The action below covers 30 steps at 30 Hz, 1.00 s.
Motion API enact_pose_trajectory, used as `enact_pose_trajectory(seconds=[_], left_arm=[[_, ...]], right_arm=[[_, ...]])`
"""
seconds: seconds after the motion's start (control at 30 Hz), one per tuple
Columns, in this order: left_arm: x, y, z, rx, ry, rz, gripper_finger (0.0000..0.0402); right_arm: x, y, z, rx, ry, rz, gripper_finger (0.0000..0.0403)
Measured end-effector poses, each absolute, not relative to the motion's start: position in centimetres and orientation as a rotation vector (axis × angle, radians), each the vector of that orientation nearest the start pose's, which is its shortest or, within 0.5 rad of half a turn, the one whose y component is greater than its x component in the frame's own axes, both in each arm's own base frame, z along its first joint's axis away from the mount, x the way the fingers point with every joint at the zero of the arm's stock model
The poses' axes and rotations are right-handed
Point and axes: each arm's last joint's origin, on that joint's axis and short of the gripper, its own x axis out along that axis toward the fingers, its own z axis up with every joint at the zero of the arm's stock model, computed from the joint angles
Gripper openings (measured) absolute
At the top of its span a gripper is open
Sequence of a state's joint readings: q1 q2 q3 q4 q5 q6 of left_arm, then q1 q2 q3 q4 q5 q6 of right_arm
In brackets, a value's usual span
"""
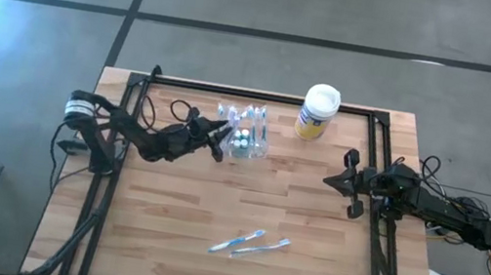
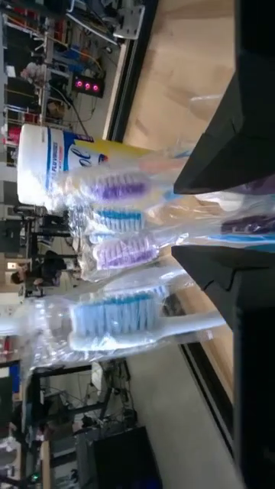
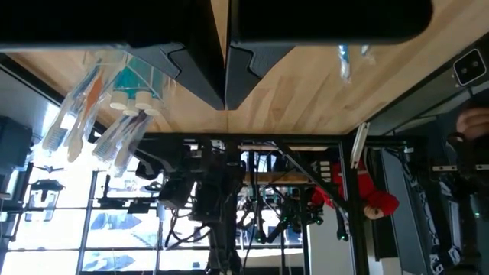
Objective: Pick & Place toothbrushing station
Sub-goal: Put the violet toothbrush into the transparent organizer, then put the blue toothbrush into the transparent organizer
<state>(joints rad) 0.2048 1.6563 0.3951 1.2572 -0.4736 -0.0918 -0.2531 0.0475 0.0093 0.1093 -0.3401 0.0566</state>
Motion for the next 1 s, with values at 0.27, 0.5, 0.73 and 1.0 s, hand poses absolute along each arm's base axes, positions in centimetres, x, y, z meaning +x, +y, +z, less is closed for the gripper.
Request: enact_pose_trajectory(seconds=[0.27, 0.5, 0.73, 1.0], left_arm=[[22.6, 5.0, 18.0, 0.011, -0.109, 0.71, 0.0124], [18.6, 2.2, 21.1, 0.07, -0.243, 0.537, 0.012], [16.4, 0.0, 22.0, 0.154, -0.168, 0.411, 0.0087], [15.1, -0.3, 23.0, 0.216, -0.027, 0.371, 0.0027]], right_arm=[[9.8, -1.5, 17.3, 0.037, -0.061, 0.089, 0.0008], [9.8, -1.5, 17.3, 0.034, -0.059, 0.089, 0.0008], [9.7, -1.5, 17.6, 0.023, -0.087, 0.089, 0.0008], [9.7, -1.5, 17.6, 0.038, -0.091, 0.09, 0.0008]])
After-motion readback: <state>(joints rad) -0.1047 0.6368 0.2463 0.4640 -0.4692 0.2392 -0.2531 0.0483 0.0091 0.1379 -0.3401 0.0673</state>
